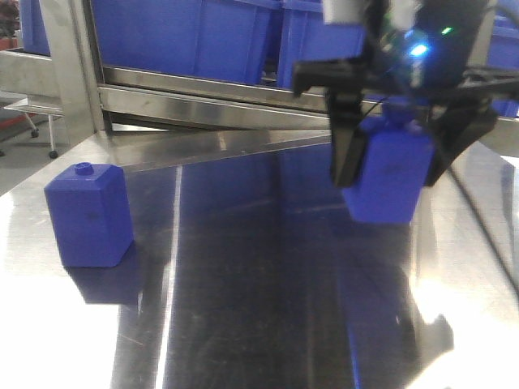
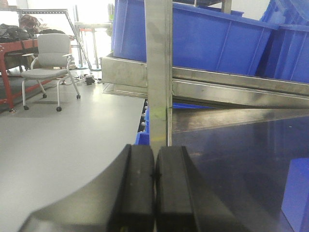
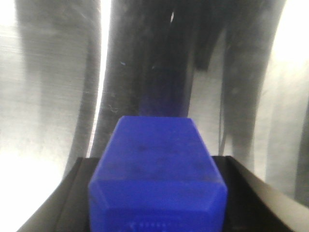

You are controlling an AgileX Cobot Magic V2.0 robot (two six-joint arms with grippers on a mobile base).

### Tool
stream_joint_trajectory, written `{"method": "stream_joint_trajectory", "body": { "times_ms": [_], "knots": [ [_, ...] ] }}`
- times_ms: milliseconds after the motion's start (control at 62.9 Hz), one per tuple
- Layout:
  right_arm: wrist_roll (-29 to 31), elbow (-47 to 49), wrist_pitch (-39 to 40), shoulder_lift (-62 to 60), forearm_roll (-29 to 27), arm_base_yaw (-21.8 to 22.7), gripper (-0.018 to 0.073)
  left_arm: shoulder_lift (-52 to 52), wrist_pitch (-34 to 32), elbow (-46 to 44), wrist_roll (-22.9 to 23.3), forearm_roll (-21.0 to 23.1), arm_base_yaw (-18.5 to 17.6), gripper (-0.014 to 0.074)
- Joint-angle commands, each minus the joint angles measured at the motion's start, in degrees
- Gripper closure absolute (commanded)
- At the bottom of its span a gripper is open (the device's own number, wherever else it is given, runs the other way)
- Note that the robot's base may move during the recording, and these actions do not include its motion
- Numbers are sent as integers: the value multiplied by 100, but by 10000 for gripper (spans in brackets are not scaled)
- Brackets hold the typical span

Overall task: Pick and sort blue part to right shelf
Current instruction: 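Lift the blue part with the right gripper and raise it away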

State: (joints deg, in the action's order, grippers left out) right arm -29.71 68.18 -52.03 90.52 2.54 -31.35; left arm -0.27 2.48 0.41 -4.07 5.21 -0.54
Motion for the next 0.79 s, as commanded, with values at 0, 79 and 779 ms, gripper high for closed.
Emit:
{"method": "stream_joint_trajectory", "body": {
  "times_ms": [0,79,779],
  "knots": [
    [648,-207,434,-693,79,200,145,-137,-441,140,38,45,-23,463],
    [1202,-655,783,-1132,71,430,145,-137,-441,140,38,45,-23,463],
    [3060,-4322,5101,-5369,-599,3099,145,-137,-441,140,38,45,-23,463]
  ]
}}
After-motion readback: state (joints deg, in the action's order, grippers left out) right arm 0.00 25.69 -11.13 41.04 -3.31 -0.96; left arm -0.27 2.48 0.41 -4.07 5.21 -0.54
